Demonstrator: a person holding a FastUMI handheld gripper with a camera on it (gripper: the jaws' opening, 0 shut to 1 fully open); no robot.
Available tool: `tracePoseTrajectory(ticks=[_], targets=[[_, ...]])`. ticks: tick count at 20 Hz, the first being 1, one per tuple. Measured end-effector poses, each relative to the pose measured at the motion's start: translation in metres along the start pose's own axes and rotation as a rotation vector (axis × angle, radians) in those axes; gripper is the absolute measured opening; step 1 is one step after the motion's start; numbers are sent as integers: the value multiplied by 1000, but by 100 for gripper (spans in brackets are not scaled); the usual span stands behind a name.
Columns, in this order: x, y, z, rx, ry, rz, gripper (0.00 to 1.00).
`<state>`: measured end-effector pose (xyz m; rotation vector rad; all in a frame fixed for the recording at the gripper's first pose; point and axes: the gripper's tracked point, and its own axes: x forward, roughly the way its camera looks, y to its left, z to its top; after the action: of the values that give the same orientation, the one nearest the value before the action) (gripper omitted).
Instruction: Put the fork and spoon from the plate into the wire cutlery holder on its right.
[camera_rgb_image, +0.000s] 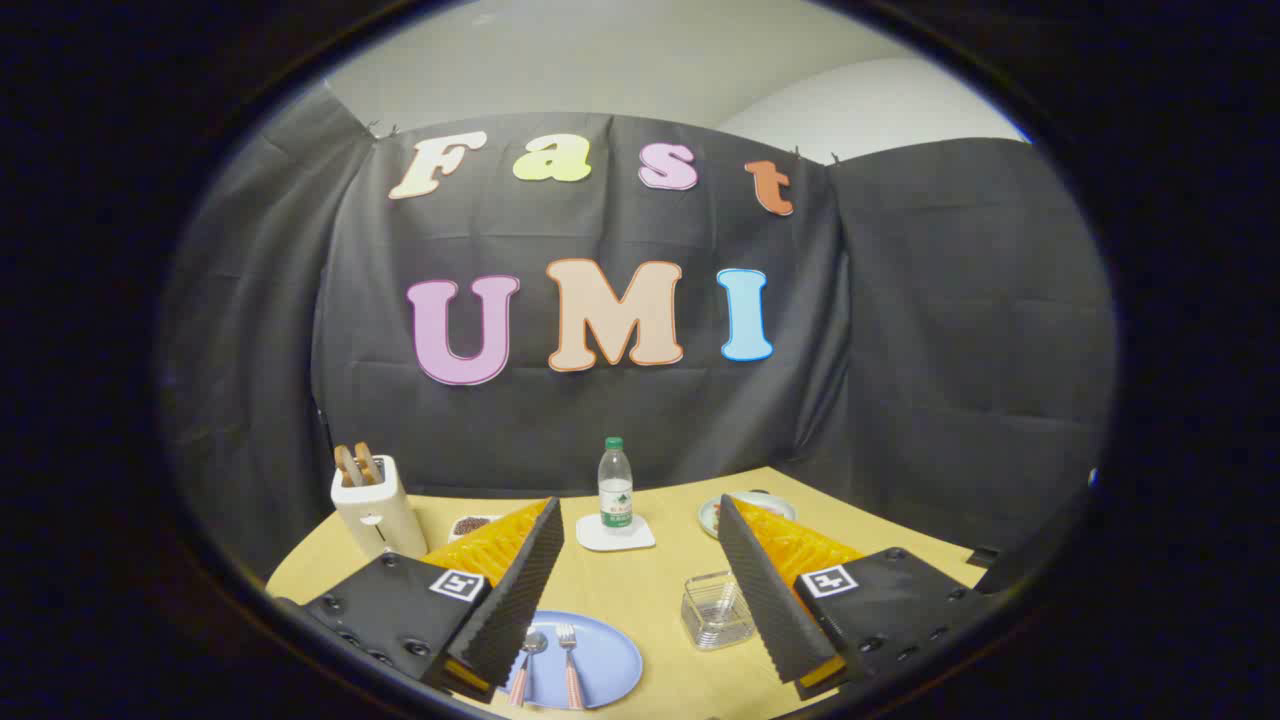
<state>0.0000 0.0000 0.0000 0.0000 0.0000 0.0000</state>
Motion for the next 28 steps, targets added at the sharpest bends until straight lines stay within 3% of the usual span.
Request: tracePoseTrajectory(ticks=[18, 28], targets=[[-16, -16, -10, -15, 25, -11, 98], [-9, -7, -82, -36, 170, 53, 98]])
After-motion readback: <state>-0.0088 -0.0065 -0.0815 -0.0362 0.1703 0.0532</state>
